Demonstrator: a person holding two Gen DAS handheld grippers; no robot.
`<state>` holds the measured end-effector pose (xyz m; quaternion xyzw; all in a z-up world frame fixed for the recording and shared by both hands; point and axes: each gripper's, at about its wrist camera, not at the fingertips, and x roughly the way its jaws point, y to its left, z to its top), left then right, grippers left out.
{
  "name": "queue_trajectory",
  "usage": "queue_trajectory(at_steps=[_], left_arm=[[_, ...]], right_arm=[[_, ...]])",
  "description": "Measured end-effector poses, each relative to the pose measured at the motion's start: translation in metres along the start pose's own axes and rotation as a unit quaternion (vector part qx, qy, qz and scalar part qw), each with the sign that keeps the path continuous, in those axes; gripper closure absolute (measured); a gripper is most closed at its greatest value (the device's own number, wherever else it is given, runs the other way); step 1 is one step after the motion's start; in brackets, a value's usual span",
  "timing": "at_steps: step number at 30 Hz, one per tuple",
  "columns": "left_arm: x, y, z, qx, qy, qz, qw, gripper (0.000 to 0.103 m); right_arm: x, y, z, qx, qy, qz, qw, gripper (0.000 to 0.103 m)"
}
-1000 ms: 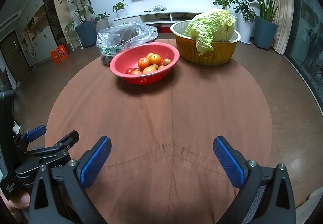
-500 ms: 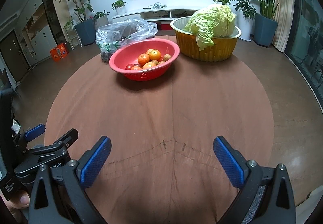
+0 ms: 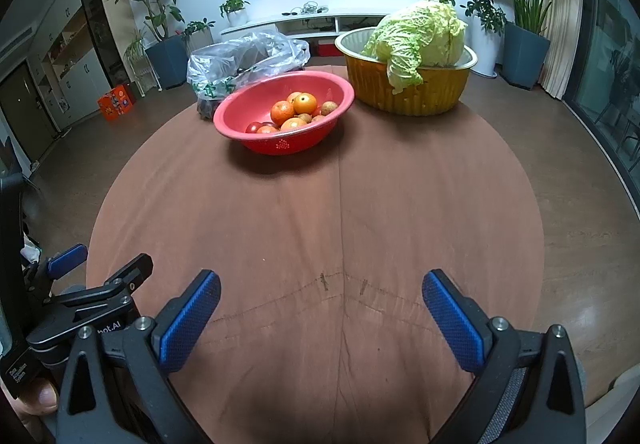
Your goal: Organize fruits
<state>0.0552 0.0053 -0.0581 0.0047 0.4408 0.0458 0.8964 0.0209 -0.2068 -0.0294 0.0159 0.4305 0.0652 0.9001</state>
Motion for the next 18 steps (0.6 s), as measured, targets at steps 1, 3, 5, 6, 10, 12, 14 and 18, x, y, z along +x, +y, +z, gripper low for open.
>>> queue_trajectory(at_steps=[1, 3, 5, 6, 10, 12, 14, 18], left_arm=[[0.0, 0.0, 0.0, 0.001, 0.0, 0.0, 1.0, 0.0], [0.0, 0.0, 0.0, 0.001, 0.001, 0.001, 1.0, 0.0], [0.001, 0.0, 0.0, 0.001, 0.002, 0.004, 1.0, 0.0], [0.002, 0.0, 0.0, 0.002, 0.003, 0.005, 1.0, 0.0], [0.003, 0.0, 0.0, 0.004, 0.005, 0.005, 1.0, 0.0], [0.002, -0.001, 0.0, 0.01, -0.002, 0.008, 0.9999, 0.0], [0.002, 0.0, 0.002, 0.012, -0.012, 0.006, 0.9998, 0.0], [0.01, 0.002, 0.008, 0.013, -0.015, 0.009, 0.9998, 0.0]], right_arm=[[0.0, 0.0, 0.0, 0.0, 0.0, 0.0, 1.0, 0.0], [0.0, 0.0, 0.0, 0.0, 0.0, 0.0, 1.0, 0.0], [0.0, 0.0, 0.0, 0.0, 0.001, 0.0, 1.0, 0.0], [0.0, 0.0, -0.001, 0.0, 0.001, 0.0, 1.0, 0.0], [0.002, -0.001, -0.002, 0.0, 0.003, -0.001, 1.0, 0.0], [0.003, -0.001, -0.003, 0.001, 0.005, -0.002, 1.0, 0.0], [0.005, -0.003, -0.004, 0.002, 0.007, -0.003, 1.0, 0.0], [0.011, -0.007, -0.003, 0.005, 0.013, -0.006, 1.0, 0.0]])
